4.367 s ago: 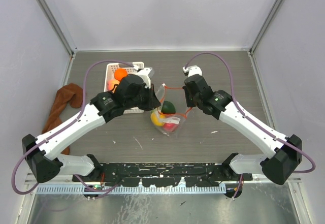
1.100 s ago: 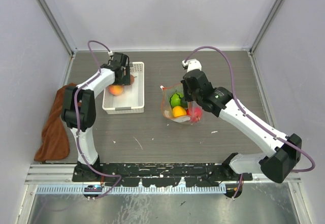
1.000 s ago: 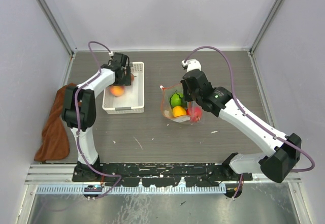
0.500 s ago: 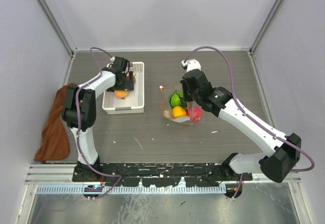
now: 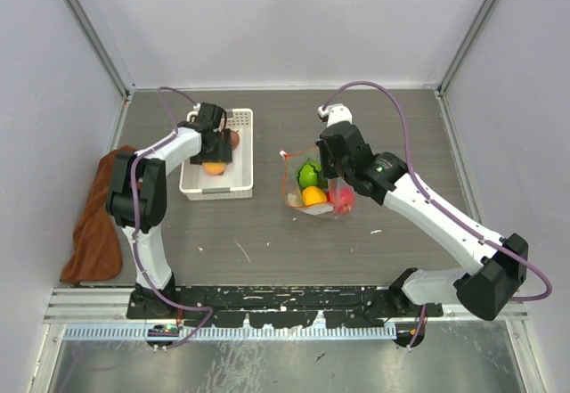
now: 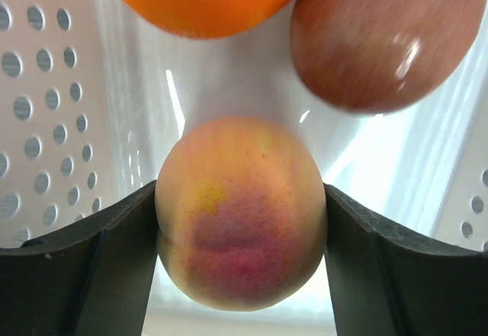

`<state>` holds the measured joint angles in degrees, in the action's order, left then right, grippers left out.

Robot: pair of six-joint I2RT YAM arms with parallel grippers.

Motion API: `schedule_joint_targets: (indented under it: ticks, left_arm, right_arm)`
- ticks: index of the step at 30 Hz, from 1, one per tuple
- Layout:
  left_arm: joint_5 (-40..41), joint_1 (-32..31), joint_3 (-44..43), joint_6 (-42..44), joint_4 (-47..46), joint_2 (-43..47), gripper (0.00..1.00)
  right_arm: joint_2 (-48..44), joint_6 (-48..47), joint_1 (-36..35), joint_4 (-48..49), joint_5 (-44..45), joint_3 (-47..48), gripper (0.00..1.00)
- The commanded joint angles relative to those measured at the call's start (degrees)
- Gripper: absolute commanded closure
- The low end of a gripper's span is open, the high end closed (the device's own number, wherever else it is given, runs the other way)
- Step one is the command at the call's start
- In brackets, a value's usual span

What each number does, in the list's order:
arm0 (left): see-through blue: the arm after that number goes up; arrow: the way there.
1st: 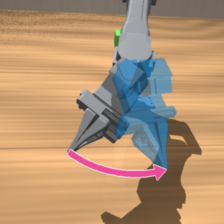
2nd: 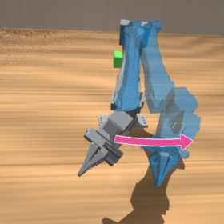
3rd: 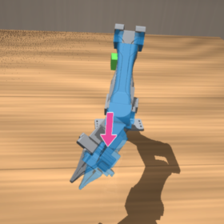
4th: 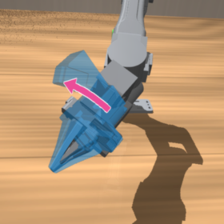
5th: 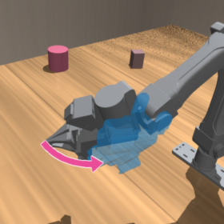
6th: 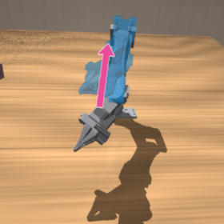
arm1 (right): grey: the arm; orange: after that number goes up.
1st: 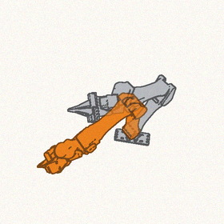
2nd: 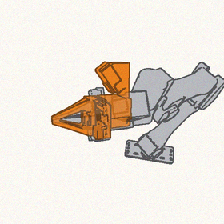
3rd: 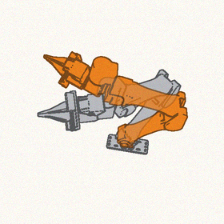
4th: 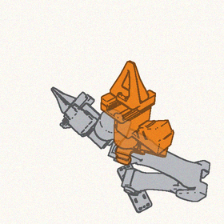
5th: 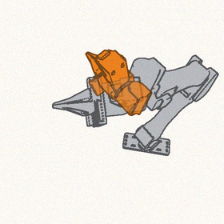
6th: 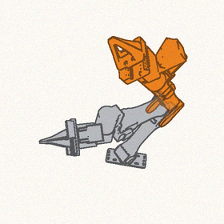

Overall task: Place the food in the zip-top bag and seal the zipper
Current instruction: Pick up the fake fruit from the bin, then place the fake fruit in the zipper food storage bag.

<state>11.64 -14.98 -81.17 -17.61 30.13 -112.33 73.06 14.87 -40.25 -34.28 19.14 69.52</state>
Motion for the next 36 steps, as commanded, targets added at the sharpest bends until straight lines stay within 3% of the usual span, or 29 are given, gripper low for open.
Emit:
schedule_joint_targets:
  ticks: [1, 13, 25, 36]
  left_arm:
    - [-2.0, 0.1, 2.7, -1.1, -1.9, 6.9, 0.35]
    - [-8.8, -2.4, 11.2, -3.6, -5.1, 24.1, 0.39]
    - [-13.9, -9.7, 17.3, -4.0, -9.4, 42.1, 0.4]
    - [-23.3, -17.3, 23.6, -3.4, -22.1, 49.8, 0.42]
  right_arm:
    - [-0.2, 0.0, 0.3, 2.6, -0.3, 0.7, 0.94]
    - [-1.1, 1.3, 0.3, 2.6, -1.1, 0.5, 0.94]
    - [-3.4, 3.0, 0.3, 2.3, -1.2, -0.5, 0.94]
    - [-3.7, 4.6, 0.3, 0.9, -1.5, -1.3, 0.94]
